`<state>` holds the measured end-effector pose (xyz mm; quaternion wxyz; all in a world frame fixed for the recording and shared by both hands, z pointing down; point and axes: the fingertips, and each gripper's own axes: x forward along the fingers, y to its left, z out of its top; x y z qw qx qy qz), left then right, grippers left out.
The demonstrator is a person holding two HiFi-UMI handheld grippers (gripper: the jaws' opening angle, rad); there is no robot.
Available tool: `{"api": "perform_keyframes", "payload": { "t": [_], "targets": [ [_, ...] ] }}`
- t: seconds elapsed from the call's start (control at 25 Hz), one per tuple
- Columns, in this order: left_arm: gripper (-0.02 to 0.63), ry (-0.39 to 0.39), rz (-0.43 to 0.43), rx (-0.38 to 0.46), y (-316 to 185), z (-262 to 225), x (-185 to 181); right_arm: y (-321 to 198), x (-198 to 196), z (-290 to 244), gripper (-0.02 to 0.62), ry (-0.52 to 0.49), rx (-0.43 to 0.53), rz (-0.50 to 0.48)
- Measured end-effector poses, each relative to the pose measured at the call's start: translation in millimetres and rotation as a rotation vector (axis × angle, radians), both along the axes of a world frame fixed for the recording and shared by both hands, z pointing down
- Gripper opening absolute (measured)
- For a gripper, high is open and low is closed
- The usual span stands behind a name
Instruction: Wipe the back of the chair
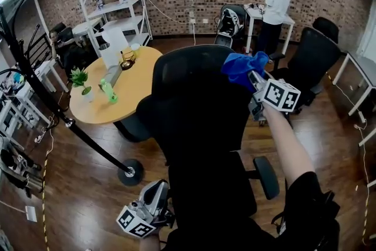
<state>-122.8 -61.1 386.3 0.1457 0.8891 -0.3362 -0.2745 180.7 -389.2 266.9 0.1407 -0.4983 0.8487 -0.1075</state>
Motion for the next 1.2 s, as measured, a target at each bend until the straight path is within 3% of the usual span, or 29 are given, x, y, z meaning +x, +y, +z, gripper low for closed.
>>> {"api": "perform_keyframes", "payload": {
  "t": [0.24, 0.36, 0.48, 0.84, 1.0, 1.2],
  "targets": [
    [-0.006, 0.0, 0.007, -0.019, -4, 2, -3, 25, 47, -28, 0.061, 0.153, 0.104, 0.1],
    [-0.006, -0.001, -0.002, -0.025, -2, 2, -11, 47, 64, -58, 0.061, 0.176, 0.228, 0.235],
    [-0.006, 0.004, -0.01, -0.029, 2, 3, -18, 58, 51, -52, 0.061, 0.206, 0.303, 0.321],
    [-0.006, 0.012, -0.112, -0.026, 21, 6, -47, 1, -114, 61, 0.061, 0.289, 0.08, 0.043],
    [-0.006, 0.012, -0.196, -0.045, 40, 11, -71, -1, -170, 76, 0.061, 0.357, 0.091, -0.06],
    [-0.006, 0.006, -0.288, -0.071, 60, 16, -98, 11, -241, 88, 0.061, 0.324, 0.095, -0.196]
  ]
}}
